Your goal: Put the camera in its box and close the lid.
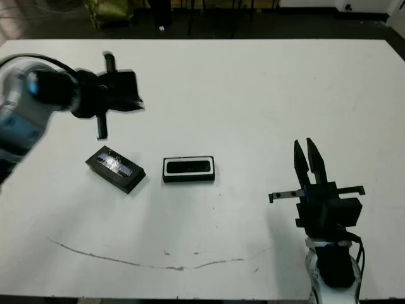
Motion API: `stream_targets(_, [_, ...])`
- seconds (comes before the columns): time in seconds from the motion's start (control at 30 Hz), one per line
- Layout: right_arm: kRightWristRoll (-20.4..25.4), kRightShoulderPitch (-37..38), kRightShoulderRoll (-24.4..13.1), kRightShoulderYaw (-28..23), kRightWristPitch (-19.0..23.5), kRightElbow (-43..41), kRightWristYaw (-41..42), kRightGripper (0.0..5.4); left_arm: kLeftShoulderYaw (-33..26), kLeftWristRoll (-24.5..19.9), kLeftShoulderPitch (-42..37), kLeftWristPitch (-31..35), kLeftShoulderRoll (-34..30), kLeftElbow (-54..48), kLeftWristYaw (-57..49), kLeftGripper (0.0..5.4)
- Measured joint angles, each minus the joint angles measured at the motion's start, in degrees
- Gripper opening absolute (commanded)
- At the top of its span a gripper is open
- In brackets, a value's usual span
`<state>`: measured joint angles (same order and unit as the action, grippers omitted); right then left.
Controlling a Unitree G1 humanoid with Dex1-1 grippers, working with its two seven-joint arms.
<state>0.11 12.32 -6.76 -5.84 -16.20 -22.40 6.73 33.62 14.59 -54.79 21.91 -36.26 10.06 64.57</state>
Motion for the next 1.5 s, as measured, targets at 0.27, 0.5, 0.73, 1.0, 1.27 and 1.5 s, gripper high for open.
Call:
stream_targets(0.27, [-0.8, 0.5, 0.0, 0.4, 0.0, -0.8, -0.1, 0.01, 3.4, 4.5, -0.3, -6.4, 0.8, 2.3, 6.7, 0.00])
stream_targets(0.5, [-0.4, 0.5, 0.0, 0.6, 0.5, -1.2, 0.0, 0.01, 3.9, 5.8, -0.3, -9.5, 2.3, 3.8, 9.1, 0.00])
stream_targets(0.73, [-0.5, 0.4, 0.0, 0.8, 0.5, -1.2, 0.0, 0.01, 3.8, 5.8, 0.3, -10.3, 3.1, 4.2, 10.5, 0.00])
stream_targets(1.0, [-0.8, 0.5, -0.1, 0.7, 1.8, -2.0, -0.1, 0.01, 4.5, 8.7, 1.5, -10.0, 3.4, 3.2, 12.1, 0.00])
stream_targets(1.27, [-0.8, 0.5, -0.2, 0.5, 1.8, -1.6, -0.1, 0.01, 5.2, 10.2, 3.1, -12.4, 3.3, 3.3, 14.6, 0.00])
stream_targets(1.5, [-0.1, 0.6, -0.2, 0.6, 2.1, -1.9, 0.0, 0.01, 5.6, 11.0, 3.1, -13.0, 3.2, 3.2, 17.2, 0.00])
